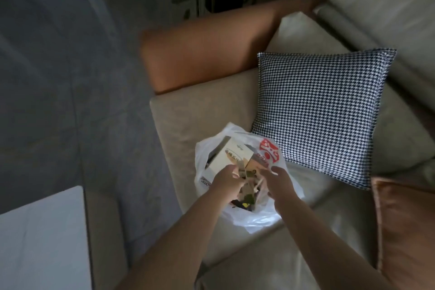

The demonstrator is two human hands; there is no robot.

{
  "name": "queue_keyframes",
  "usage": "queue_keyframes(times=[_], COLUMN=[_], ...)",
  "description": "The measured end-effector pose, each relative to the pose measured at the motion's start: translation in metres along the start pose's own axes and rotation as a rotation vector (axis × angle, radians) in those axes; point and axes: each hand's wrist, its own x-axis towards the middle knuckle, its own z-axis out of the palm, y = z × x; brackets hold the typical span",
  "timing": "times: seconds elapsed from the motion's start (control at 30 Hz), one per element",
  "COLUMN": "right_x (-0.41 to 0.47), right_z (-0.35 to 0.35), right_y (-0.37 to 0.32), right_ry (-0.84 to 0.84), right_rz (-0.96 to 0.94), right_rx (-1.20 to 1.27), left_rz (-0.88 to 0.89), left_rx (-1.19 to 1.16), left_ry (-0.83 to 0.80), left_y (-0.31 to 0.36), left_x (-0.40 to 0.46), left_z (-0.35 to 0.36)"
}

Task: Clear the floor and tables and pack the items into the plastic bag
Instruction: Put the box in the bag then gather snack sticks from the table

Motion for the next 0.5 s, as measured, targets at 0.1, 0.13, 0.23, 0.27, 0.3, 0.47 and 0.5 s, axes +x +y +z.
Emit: queue_keyframes(times=[0.1,0.13,0.23,0.27,0.3,0.47,0.5], right_x=[0.005,0.006,0.003,-0.001,-0.005,-0.033,-0.039], right_z=[-0.001,0.001,0.012,0.018,0.025,0.079,0.092], right_y=[0.001,0.000,-0.003,-0.005,-0.005,-0.012,-0.011], right_ry=[-0.010,-0.025,-0.089,-0.113,-0.138,-0.311,-0.344], right_rz=[0.020,0.021,-0.016,-0.034,-0.046,-0.171,-0.213], right_rx=[-0.063,-0.092,-0.203,-0.232,-0.249,-0.480,-0.549], left_rz=[-0.012,-0.018,-0.036,-0.043,-0.043,-0.050,-0.061], left_rx=[0.043,0.043,0.051,0.064,0.077,0.149,0.159], left_ry=[0.029,0.043,0.083,0.095,0.107,0.187,0.218], left_y=[-0.006,-0.008,-0.013,-0.017,-0.020,-0.046,-0.056], left_x=[0.004,0.004,-0.002,-0.004,-0.007,-0.029,-0.035], left_z=[-0.003,-0.005,-0.019,-0.025,-0.032,-0.078,-0.088])
